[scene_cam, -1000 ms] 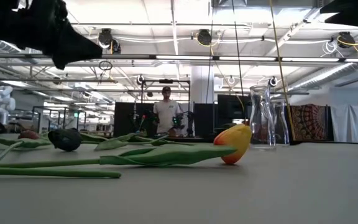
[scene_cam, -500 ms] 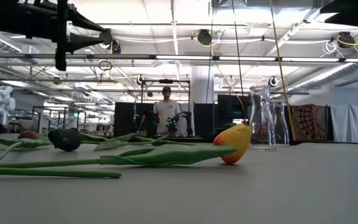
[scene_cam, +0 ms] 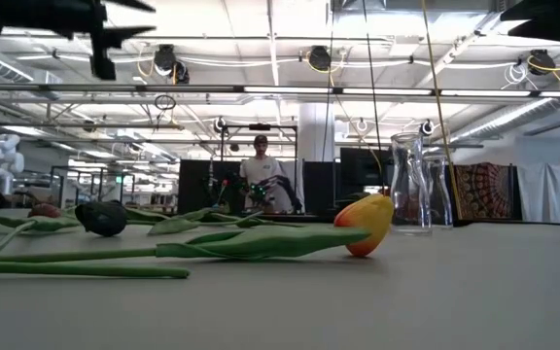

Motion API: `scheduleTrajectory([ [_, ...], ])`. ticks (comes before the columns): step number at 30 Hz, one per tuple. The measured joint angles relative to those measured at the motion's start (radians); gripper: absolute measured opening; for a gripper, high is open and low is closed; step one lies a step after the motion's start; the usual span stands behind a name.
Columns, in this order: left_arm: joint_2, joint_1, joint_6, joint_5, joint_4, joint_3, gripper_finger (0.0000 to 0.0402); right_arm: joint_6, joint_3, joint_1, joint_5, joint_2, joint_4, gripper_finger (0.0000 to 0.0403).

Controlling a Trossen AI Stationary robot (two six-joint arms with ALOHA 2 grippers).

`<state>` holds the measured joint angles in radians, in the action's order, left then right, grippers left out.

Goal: Sort flowers into vase by color
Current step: Put the top left black tulip into the top transparent vase

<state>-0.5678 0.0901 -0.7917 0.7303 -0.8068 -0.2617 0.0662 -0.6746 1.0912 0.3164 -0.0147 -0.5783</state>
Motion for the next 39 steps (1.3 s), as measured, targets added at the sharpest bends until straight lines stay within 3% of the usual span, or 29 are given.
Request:
scheduleTrajectory([
  [5, -0.060, -0.024, 0.140, -0.007, 0.023, -0.153, 0.0116, 0.000, 0.000, 0.000, 0.000, 0.000, 0.000, 0.0242],
  [8, -0.118, -0.037, 0.223, -0.041, 0.123, -0.287, 0.0116, 0.000, 0.000, 0.000, 0.000, 0.000, 0.000, 0.0242],
  [18, -0.371, -0.107, 0.190, -0.060, 0.929, -0.837, 0.0116, 0.000, 0.000, 0.000, 0.000, 0.000, 0.000, 0.0242],
  [23, -0.491, -0.191, 0.167, -0.169, 1.195, -1.040, 0.0116, 0.000, 0.000, 0.000, 0.000, 0.000, 0.000, 0.0242],
  [27, -0.568, -0.279, 0.084, -0.290, 1.419, -1.135, 0.0116, 0.000, 0.000, 0.000, 0.000, 0.000, 0.000, 0.0242],
  [31, -0.641, -0.359, -0.002, -0.421, 1.627, -1.155, 0.0116, 0.000, 0.000, 0.000, 0.000, 0.000, 0.000, 0.0242],
  [39, -0.787, -0.443, -0.052, -0.569, 1.821, -1.155, 0.0116, 0.000, 0.000, 0.000, 0.000, 0.000, 0.000, 0.0242],
])
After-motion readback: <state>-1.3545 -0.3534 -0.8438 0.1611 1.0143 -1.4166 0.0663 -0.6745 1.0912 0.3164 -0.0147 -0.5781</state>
